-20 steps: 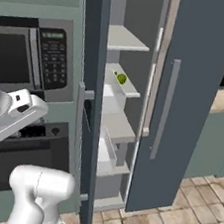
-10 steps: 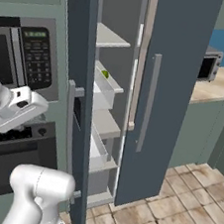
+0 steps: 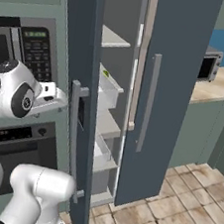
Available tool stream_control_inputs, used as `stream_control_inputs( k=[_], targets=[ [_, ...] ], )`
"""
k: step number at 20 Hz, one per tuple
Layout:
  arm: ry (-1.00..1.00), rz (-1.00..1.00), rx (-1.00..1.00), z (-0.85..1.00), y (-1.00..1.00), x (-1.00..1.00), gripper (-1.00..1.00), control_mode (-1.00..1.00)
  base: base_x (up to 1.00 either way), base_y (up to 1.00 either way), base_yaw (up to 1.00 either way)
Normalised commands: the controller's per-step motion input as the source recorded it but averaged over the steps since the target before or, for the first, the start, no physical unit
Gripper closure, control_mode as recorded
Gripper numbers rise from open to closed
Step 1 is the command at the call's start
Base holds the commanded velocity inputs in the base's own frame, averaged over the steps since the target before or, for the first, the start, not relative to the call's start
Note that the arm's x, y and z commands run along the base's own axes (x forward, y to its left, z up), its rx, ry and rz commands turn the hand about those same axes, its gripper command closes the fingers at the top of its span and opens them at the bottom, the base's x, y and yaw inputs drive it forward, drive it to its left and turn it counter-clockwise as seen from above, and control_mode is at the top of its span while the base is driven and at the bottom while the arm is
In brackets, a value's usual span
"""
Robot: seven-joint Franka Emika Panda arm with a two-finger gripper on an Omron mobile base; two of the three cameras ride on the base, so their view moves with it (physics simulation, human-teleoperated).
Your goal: Take the kiwi and broccoli from the highest rack and move them to the second highest rack where the corn and lime are located, to maximize freezer space. Close the freezer door after rearranging.
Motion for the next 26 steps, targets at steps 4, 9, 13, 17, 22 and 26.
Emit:
stream_control_inputs(
  k=[4, 9, 13, 17, 22, 26],
  targets=[
    [0.00, 0.00, 0.22, -0.21, -0.21, 1.00, -1.00, -1.00, 0.00, 0.00, 0.00],
    [-0.16, 0.00, 0.19, -0.14, -0.33, 0.93, -1.00, -1.00, 0.00, 0.00, 0.00],
    [-0.15, 0.00, 0.15, -0.18, -0.34, 1.00, -1.00, -1.00, 0.00, 0.00, 0.00],
    [-0.04, 0.00, 0.10, -0.18, -0.25, 1.00, -1.00, -1.00, 0.00, 0.00, 0.00],
    [0.00, 0.00, 0.12, -0.17, -0.17, 1.00, -1.00, -1.00, 0.00, 0.00, 0.00],
    [0.00, 0.05, 0.16, -0.17, -0.04, 1.00, -1.00, -1.00, 0.00, 0.00, 0.00]
  ],
)
